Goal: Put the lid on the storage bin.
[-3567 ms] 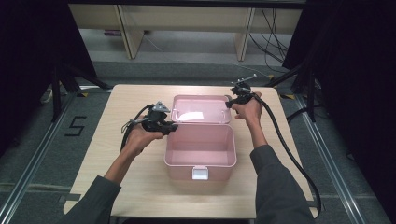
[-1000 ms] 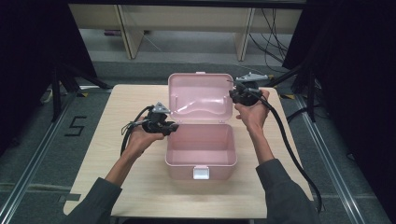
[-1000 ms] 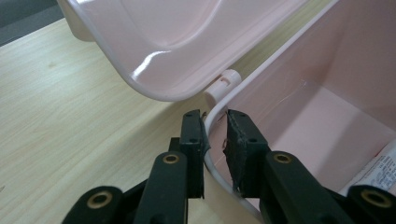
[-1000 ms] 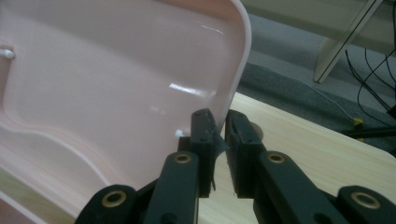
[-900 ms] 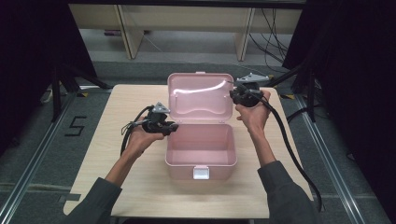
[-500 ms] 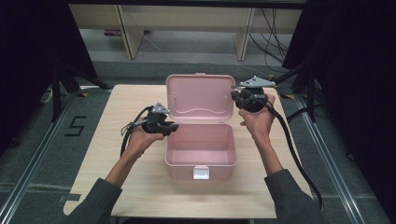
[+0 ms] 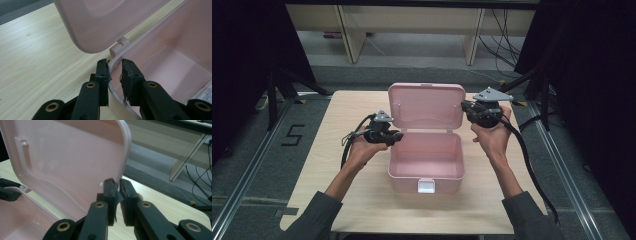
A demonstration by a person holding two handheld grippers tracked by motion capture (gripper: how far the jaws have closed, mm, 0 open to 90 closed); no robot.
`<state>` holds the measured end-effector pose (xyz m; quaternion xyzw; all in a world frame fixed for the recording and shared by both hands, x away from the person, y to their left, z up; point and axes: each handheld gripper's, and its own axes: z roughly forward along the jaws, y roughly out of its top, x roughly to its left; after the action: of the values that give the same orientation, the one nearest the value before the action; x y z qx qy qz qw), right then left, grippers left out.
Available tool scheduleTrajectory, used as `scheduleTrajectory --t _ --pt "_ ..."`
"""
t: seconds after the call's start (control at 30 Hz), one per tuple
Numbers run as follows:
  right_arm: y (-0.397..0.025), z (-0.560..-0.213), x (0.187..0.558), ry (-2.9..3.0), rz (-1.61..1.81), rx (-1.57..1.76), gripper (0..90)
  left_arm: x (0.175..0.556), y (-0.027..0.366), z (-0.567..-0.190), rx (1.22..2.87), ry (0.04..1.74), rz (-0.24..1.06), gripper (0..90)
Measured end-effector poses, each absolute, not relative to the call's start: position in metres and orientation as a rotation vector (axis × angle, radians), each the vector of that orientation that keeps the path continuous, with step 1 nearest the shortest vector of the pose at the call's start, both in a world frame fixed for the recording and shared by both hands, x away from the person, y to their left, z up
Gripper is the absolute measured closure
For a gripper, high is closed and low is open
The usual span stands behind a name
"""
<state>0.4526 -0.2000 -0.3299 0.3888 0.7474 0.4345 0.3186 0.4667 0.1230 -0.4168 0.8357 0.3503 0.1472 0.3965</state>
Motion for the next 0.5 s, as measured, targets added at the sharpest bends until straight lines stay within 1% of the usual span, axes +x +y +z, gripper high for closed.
scheduleTrajectory --t 0.5 --pt "-0.204 -0.332 0.441 1.961 1.161 1.007 84.6 0.467 0.121 -0.418 2.103 0.911 0.375 74.6"
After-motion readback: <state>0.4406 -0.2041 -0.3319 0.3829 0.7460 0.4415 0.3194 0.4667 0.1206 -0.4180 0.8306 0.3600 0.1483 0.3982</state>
